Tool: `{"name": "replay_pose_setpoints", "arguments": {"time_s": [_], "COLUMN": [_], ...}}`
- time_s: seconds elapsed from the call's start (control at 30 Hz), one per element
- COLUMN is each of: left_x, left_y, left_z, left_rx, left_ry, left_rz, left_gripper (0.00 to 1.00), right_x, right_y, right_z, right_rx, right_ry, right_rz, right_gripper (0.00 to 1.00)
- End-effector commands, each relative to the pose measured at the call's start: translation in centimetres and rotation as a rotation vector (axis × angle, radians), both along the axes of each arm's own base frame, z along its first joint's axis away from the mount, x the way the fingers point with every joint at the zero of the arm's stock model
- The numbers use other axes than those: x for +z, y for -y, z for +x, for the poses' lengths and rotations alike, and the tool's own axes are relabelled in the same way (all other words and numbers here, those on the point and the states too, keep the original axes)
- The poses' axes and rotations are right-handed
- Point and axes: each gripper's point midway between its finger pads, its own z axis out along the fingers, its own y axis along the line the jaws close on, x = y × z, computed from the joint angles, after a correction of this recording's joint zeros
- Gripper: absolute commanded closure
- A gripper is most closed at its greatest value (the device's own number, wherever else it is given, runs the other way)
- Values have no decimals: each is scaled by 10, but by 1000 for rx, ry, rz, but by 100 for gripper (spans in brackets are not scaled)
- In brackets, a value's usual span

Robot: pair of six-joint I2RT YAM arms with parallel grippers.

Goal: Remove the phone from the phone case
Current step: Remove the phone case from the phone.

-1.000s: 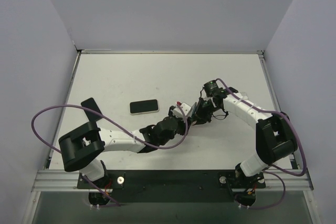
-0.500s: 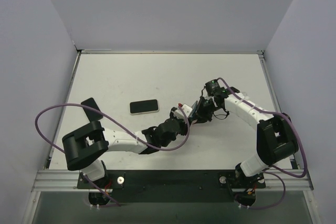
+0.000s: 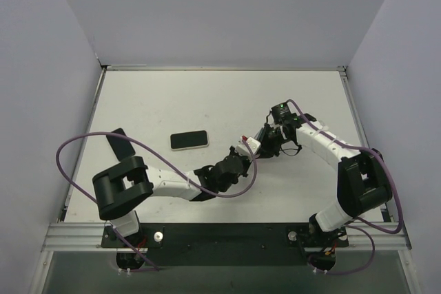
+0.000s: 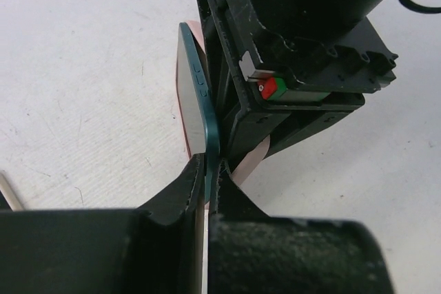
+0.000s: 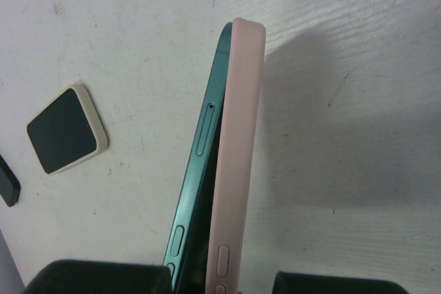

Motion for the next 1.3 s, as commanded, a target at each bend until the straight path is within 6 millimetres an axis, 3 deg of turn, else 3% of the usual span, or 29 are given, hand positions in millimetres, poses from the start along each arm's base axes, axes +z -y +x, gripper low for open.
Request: {"name": "replay_pose_setpoints", "arguments": {"time_s": [0.0,0.37,0.63,1.03,1.27], "left_x": [-13,7,5,-13,-18], "left_y": [-15,-29,-34,-52,-57], "left_z": [16,25,26,37,39], "left_rx": [82,128,137,277,311], "left_ry": [-13,-27,-57,-72,-76], "left_rz": [60,9,-13,53,60], "left_gripper": [100,100,100,100,71], "right_x": [45,1,-10,4,25], "right_y": [-22,-4,5,-7,-25], "right_z": [-25,-43,-44,-48,-47], "right_rx": [128,179,225,276,247], "right_ry": [9,-53,-18,53,79], "right_rz": [149,48,-18,-5,95], "right_gripper": [100,100,100,100,100]}}
